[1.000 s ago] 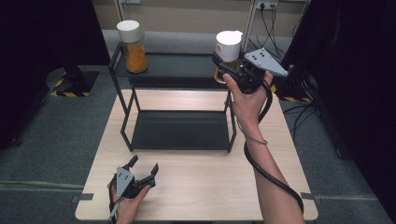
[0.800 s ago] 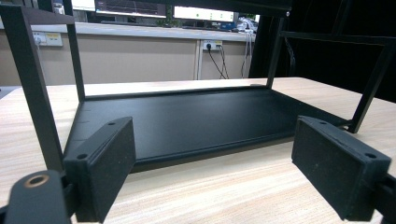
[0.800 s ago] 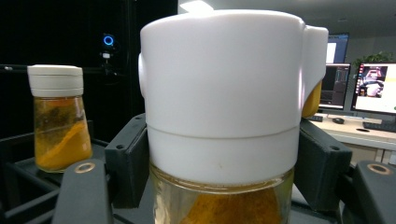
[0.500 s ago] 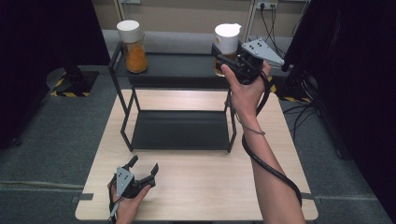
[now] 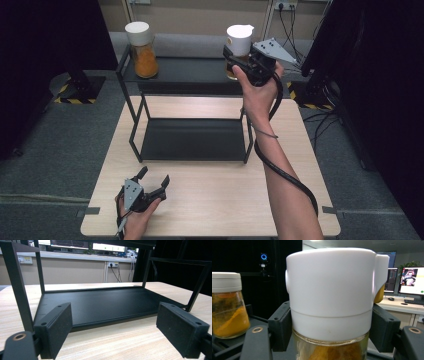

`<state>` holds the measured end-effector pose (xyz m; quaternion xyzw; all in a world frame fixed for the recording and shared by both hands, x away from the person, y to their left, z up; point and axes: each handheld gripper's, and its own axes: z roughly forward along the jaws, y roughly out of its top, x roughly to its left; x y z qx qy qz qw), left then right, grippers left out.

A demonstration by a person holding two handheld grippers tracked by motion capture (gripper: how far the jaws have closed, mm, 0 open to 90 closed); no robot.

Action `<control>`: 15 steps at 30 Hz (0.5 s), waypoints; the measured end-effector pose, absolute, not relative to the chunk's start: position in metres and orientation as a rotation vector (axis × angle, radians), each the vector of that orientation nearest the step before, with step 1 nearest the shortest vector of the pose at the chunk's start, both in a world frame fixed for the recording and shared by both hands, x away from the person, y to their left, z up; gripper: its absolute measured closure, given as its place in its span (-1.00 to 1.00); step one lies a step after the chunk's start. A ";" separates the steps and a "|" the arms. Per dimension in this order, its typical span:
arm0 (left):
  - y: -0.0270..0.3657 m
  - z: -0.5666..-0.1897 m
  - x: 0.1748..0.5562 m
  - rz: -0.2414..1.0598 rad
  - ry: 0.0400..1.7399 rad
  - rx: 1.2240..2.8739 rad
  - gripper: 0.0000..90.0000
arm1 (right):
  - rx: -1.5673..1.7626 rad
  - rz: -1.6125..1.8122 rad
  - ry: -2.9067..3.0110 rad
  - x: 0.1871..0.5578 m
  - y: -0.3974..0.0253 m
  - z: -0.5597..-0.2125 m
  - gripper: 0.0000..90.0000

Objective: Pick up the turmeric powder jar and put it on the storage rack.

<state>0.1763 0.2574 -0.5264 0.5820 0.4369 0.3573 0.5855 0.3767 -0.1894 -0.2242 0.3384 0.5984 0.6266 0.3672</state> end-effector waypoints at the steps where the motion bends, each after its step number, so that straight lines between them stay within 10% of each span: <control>1: 0.257 -0.526 0.176 0.834 1.019 1.357 -0.71 | 0.876 1.608 1.538 0.378 -0.189 -0.225 -0.32; 15: 0.257 -0.527 0.176 0.835 1.014 1.360 -0.71 | 0.920 1.591 1.516 0.390 -0.188 -0.228 -0.32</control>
